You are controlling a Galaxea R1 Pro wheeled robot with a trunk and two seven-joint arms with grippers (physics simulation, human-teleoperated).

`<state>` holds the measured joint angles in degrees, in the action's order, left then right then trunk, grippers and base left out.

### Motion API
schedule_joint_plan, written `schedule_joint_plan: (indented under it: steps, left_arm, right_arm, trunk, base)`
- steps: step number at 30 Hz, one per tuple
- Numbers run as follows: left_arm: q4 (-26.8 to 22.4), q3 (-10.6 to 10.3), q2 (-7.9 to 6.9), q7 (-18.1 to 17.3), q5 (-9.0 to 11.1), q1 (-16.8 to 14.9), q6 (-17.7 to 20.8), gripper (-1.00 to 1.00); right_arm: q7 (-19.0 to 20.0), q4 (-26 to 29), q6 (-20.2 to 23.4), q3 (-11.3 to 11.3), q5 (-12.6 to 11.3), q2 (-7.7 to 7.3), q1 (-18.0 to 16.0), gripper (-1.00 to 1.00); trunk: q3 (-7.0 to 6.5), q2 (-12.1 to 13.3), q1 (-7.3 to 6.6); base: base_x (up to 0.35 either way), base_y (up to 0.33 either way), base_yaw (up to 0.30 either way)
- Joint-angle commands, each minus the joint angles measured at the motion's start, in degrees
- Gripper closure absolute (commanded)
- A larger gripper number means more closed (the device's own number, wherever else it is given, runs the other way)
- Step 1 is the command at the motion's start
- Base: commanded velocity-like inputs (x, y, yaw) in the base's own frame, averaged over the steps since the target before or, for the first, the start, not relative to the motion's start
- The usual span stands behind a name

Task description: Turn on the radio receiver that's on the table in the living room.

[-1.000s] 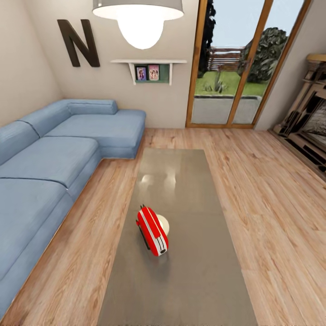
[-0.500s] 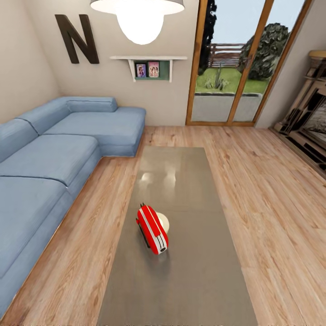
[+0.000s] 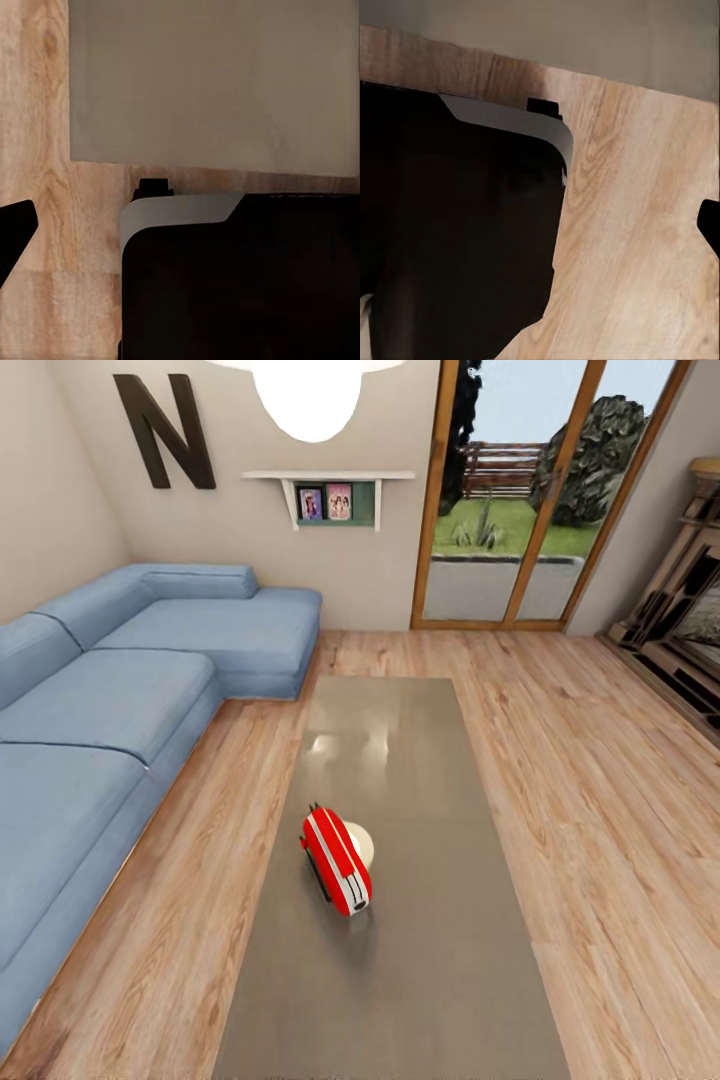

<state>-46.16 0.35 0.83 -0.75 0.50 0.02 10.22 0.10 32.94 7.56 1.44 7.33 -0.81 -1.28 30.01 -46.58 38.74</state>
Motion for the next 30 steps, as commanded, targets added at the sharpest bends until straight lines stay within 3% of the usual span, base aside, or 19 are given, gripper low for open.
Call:
schedule_joint_plan:
  steps: [1, 5, 10, 18, 20, 27, 30]
  left_arm:
    - [-0.32, 0.00, -0.01, -0.02, -0.04, -0.09, 1.16, -1.00]
    - [-0.85, 0.00, -0.09, -0.04, -0.09, -0.60, 3.84, -1.00]
    - [-4.50, 0.00, -0.25, -0.40, 0.00, -3.66, 4.97, -1.00]
    - [-11.42, 0.00, -0.27, -2.54, 0.03, -6.28, 6.36, -1.00]
    - [-13.03, 0.00, -0.42, -3.37, 0.00, -8.84, 7.97, -1.00]
    - [-13.63, 0.00, -0.59, -4.04, -0.05, -12.81, 8.90, -1.00]
    - [-13.70, 0.00, -0.60, -4.06, -0.04, -14.30, 8.99, -1.00]
  right_arm:
    - [-0.08, 0.75, 0.54, -0.01, 0.46, 0.04, -0.91, -1.00]
    - [-0.39, 1.70, 1.55, -0.02, 1.68, 0.21, -4.63, -1.00]
    - [-0.31, 2.09, 3.31, -0.03, 3.06, 0.22, -10.85, -1.00]
    - [0.11, 2.12, 4.48, -0.03, 3.27, 0.22, -15.54, -1.00]
    - [0.15, 2.18, 4.80, -0.03, 3.42, 0.16, -17.92, -1.00]
    - [0.16, 2.64, 4.95, 0.00, 3.69, 0.21, -21.53, -1.00]
    - [0.16, 4.17, 5.00, -0.02, 4.91, 0.43, -22.84, -1.00]
  trunk:
    - [0.10, 0.00, 0.00]
    - [0.47, 0.00, 0.00]
    - [0.93, 0.00, 0.00]
    - [1.66, 0.00, 0.00]
    - [1.84, 0.00, 0.00]
    - [2.49, 0.00, 0.00]
    - [2.76, 0.00, 0.00]
  base:
    - [0.000, 0.000, 0.000]
    - [0.000, 0.000, 0.000]
    - [0.000, 0.000, 0.000]
    - [0.000, 0.000, 0.000]
    - [0.000, 0.000, 0.000]
    - [0.000, 0.000, 0.000]
    - [0.000, 0.000, 0.000]
